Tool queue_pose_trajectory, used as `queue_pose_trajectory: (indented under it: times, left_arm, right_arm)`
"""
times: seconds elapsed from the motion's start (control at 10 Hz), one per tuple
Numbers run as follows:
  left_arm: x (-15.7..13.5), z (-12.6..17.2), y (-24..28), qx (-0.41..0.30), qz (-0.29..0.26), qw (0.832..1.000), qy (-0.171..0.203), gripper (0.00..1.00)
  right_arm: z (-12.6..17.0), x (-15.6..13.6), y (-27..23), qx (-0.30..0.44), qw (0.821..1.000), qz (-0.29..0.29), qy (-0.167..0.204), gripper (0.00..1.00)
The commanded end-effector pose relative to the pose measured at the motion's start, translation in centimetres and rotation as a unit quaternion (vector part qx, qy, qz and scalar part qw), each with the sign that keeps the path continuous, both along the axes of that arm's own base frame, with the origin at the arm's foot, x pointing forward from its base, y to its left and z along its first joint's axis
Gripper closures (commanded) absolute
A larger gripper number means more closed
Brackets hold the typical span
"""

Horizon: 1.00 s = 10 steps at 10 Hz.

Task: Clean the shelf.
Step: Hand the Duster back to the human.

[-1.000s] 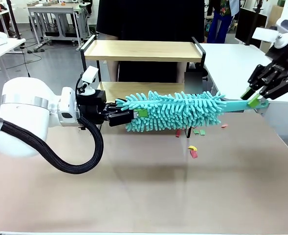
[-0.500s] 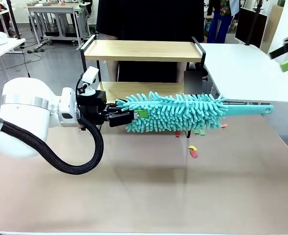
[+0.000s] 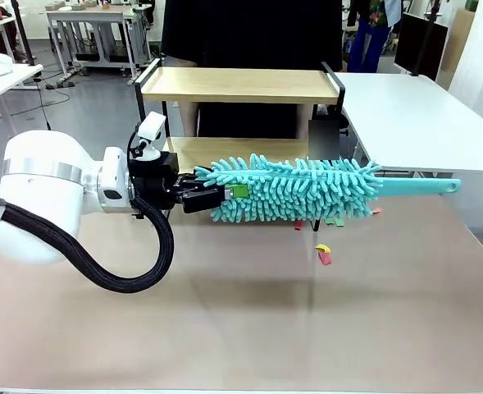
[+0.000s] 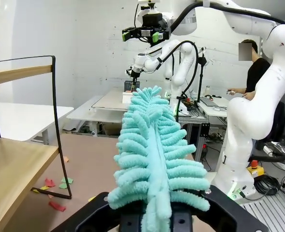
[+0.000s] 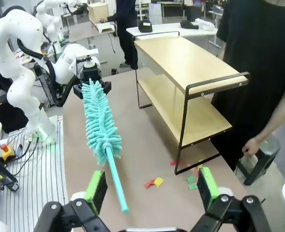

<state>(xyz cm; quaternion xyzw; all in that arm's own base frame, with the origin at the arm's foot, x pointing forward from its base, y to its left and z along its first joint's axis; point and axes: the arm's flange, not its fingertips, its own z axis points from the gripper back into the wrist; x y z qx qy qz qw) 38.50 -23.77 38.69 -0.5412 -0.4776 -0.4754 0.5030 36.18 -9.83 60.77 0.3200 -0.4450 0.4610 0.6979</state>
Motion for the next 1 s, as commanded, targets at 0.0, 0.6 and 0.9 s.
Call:
queue_pose_trajectory:
  times: [0.0,0.6,0.9]
  left_arm:
    - [0.2,1.4,0.9,-0.025,-0.021,0.999,0.011,0.83]
    - [1.8,17.2,12.2,-0.131,0.254,0.956,-0.065,0.83]
    - [-0.1,22.0,19.9,-0.136,0.4,0.901,-0.094,0.83]
  right_arm:
    - [0.4,0.6,0.6,-0.015,1.0,0.013,0.0,0.0]
    - [0.4,0.6,0.6,-0.015,1.0,0.013,0.0,0.0]
    - [0.4,0.6,0.6,-0.015,1.0,0.013,0.0,0.0]
